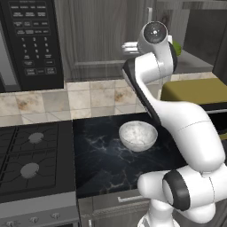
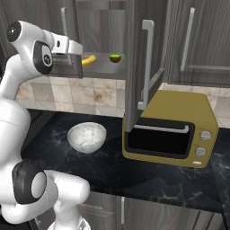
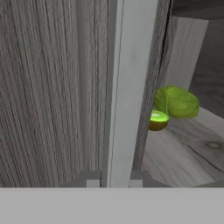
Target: Open the cabinet. Pick the banana and kiwi from the cabinet and place them into the bowl. Then close the cabinet.
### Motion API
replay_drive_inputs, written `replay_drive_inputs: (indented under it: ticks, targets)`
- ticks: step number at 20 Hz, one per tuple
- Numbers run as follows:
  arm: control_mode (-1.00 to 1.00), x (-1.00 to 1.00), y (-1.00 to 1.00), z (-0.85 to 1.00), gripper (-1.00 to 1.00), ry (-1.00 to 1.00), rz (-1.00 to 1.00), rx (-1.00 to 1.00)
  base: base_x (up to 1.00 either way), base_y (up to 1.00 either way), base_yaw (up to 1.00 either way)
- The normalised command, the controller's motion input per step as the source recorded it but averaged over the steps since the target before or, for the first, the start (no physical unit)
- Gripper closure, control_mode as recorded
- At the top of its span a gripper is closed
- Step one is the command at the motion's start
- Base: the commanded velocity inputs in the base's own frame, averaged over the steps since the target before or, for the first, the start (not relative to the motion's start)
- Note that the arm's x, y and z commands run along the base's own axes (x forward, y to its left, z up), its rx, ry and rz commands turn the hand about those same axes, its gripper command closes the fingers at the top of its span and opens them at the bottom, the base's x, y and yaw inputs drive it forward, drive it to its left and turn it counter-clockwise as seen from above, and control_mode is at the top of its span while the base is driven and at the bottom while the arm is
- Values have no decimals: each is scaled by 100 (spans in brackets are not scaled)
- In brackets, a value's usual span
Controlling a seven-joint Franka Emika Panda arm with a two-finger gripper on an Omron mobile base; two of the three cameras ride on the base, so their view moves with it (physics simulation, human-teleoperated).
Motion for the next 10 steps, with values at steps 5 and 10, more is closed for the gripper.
replay_drive_inputs:
  ticks: [5,10]
  targets:
    - [-100,-48,0,0,100,0,0,0,0,0,0]
    - [-100,-76,0,0,100,0,0,0,0,0,0]
